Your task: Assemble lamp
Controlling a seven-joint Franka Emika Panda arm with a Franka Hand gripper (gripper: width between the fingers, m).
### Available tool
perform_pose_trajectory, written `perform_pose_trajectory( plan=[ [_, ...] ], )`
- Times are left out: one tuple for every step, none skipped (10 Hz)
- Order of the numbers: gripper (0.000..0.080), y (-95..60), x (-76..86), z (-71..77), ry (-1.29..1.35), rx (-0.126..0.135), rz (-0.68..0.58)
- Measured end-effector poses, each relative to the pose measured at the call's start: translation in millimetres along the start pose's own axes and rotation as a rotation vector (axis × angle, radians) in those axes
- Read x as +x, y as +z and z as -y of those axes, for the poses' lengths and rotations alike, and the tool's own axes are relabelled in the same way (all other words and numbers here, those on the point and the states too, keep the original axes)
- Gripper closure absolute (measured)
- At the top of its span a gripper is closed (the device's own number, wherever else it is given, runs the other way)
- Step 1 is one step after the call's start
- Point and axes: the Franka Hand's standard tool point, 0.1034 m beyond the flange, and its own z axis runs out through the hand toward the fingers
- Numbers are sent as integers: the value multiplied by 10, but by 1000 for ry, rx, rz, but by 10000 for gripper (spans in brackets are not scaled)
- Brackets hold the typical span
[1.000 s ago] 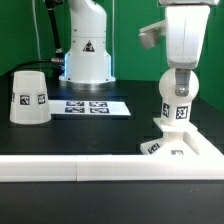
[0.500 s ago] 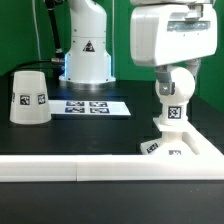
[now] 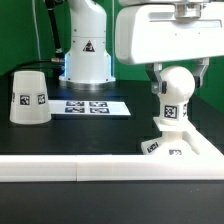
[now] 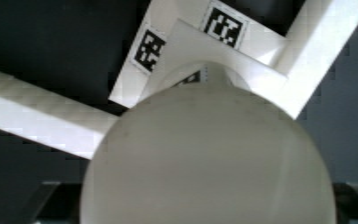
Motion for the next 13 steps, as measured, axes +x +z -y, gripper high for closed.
perform_pose_trajectory(
  plan=[
    [222,-5,1,-13,65,-1,-1],
    [222,-9,-1,-23,165,-2,-2],
    [222,-14,-6,-43,290,-5,-2],
    [222,-16,-9,-55,381,-6,-2],
    [222,-8,-12,-49,457,-6,-1],
    [222,-1,-17,-41,566,-9,1],
    [222,2,-18,-35,629,-11,1],
    [222,5,-21,-34,726,-13,2],
    [222,6,-23,-36,781,-13,2],
    [222,6,-24,-42,840,-14,1],
    [222,5,-24,-44,875,-13,1],
    [222,5,-24,-45,952,-11,1],
    [222,4,-22,-41,1010,-5,1]
  ],
)
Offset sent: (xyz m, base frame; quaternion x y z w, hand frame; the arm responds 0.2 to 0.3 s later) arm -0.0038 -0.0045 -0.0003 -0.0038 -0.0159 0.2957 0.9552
